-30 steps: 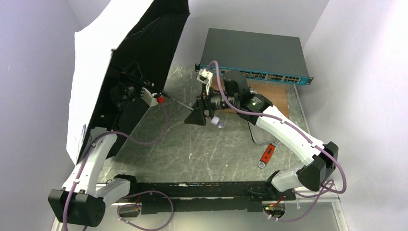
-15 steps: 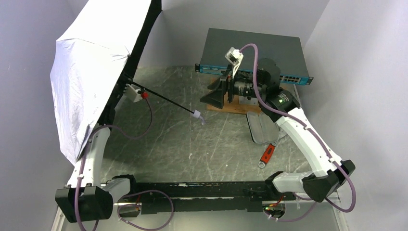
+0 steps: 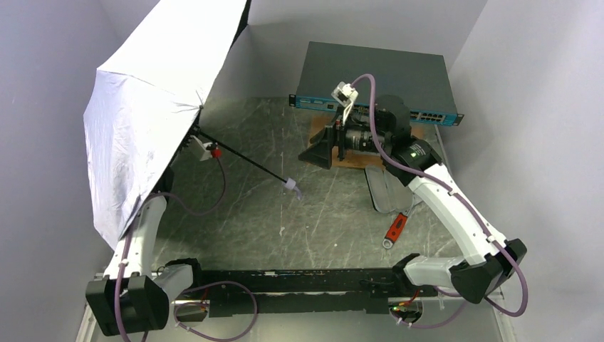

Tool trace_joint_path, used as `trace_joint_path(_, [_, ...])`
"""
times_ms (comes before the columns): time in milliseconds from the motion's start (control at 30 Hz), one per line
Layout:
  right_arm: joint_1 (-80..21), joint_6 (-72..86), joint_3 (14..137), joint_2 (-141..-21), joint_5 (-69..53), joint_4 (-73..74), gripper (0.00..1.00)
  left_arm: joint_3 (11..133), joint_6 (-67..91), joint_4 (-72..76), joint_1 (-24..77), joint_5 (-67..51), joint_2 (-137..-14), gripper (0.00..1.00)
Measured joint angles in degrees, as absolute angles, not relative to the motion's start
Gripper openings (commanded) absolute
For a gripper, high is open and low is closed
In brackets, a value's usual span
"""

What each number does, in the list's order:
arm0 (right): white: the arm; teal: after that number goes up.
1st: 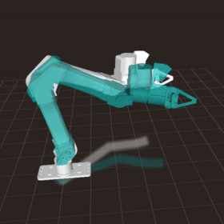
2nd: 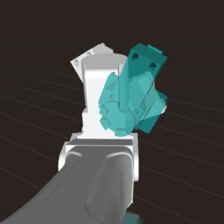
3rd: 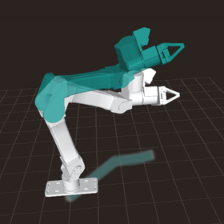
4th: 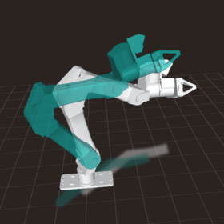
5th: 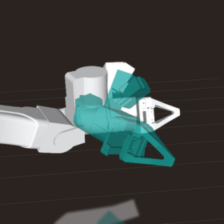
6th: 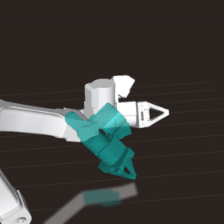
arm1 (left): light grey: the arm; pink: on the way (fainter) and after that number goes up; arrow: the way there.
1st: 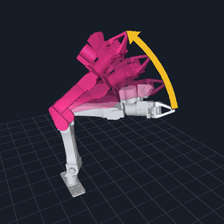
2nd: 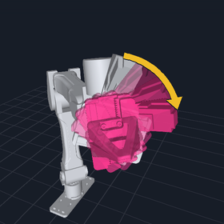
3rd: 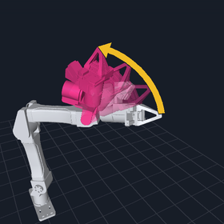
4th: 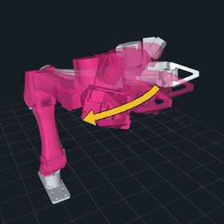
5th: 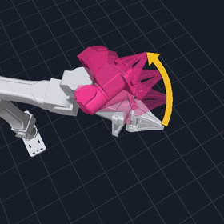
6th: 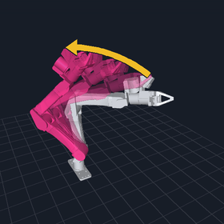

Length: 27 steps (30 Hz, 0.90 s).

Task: Open the umbrella

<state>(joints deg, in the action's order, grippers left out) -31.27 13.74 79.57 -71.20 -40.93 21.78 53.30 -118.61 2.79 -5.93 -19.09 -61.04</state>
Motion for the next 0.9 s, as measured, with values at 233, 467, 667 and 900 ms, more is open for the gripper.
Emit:
trace_joint_path(233, [-41.3, 13.0, 79.0, -75.8, -40.8, 22.0, 0.81, 53.2, -118.6, 0.5, -5.9, -29.3, -56.4, 0.09])
trace_joint_path(467, [-49.5, 12.0, 88.5, -90.0, -41.3, 24.2, 0.79, 50.9, -118.6, 1.2, -5.8, -35.7, -54.0, 0.11])
trace_joint_path(667, [-50.9, 12.0, 91.2, -95.8, -42.7, 27.2, 0.39, 50.8, -118.6, 2.9, -5.8, -36.4, -54.3, 0.15])
trace_joint_path(900, [-51.2, 15.2, 93.7, -99.9, -47.5, 29.1, 0.0, 50.9, -117.9, 3.9, -5.8, -35.7, -55.0, 0.8])
